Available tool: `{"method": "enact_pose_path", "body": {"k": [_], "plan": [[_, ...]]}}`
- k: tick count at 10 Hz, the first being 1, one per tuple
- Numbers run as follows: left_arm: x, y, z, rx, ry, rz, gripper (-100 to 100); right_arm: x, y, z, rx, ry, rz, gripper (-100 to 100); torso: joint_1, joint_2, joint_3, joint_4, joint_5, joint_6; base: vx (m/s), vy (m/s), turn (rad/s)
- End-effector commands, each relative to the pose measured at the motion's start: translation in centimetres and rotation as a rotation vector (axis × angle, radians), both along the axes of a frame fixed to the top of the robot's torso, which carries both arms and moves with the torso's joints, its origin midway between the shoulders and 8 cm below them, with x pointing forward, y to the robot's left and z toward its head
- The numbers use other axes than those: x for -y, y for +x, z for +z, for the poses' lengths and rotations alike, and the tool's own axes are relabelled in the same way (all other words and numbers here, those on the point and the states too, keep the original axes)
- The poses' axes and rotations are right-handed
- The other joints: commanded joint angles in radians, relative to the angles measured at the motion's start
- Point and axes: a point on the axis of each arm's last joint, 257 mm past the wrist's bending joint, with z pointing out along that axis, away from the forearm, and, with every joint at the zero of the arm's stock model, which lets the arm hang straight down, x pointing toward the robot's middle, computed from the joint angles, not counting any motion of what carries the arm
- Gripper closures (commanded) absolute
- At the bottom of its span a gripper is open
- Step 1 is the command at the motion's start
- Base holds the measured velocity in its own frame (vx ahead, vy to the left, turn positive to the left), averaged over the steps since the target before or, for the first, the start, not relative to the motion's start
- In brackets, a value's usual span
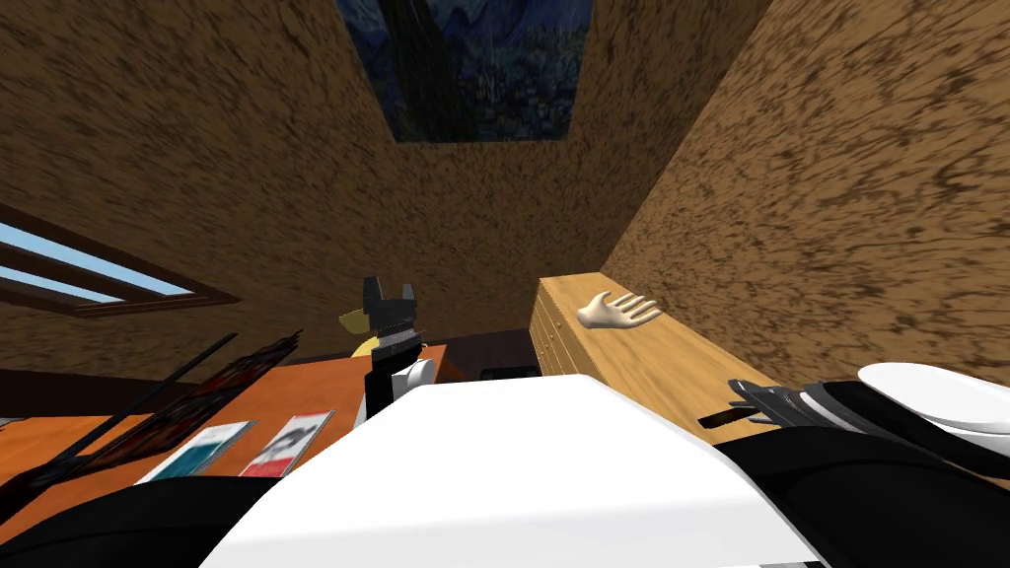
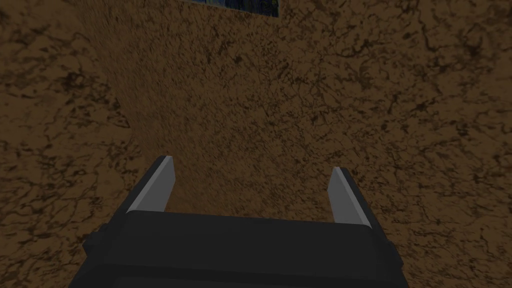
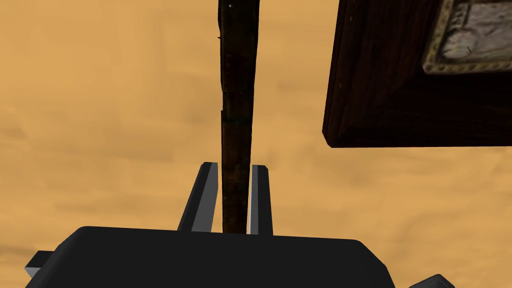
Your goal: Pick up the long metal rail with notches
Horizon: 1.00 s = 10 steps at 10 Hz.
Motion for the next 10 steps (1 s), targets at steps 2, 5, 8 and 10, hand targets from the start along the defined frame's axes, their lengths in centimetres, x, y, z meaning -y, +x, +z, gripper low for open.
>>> {"method": "enact_pose_path", "body": {"k": [2,5,8,10], "plan": [[0.0,0.0,0.0,0.000,0.000,0.000,0,-1.0,2.3,0.2,0.001,0.002,0.038,100,0.000,0.000,0.000,0.000,0.000,0.001,0.007,-0.027,-0.115],[0.0,0.0,0.0,0.000,0.000,0.000,0,-2.3,4.6,0.5,-0.011,0.001,0.065,100,0.001,0.000,0.000,0.000,0.000,0.000,0.013,-0.026,-0.155],[0.0,0.0,0.0,0.000,0.000,0.000,0,-4.0,6.9,0.7,-0.006,0.006,0.118,100,0.000,0.000,0.000,0.000,0.000,0.000,0.011,-0.025,-0.127],[0.0,0.0,0.0,0.000,0.000,0.000,0,-3.7,6.6,0.8,-0.008,0.005,0.106,0,0.001,0.000,0.000,0.000,0.000,-0.001,0.002,-0.003,-0.004]]}}
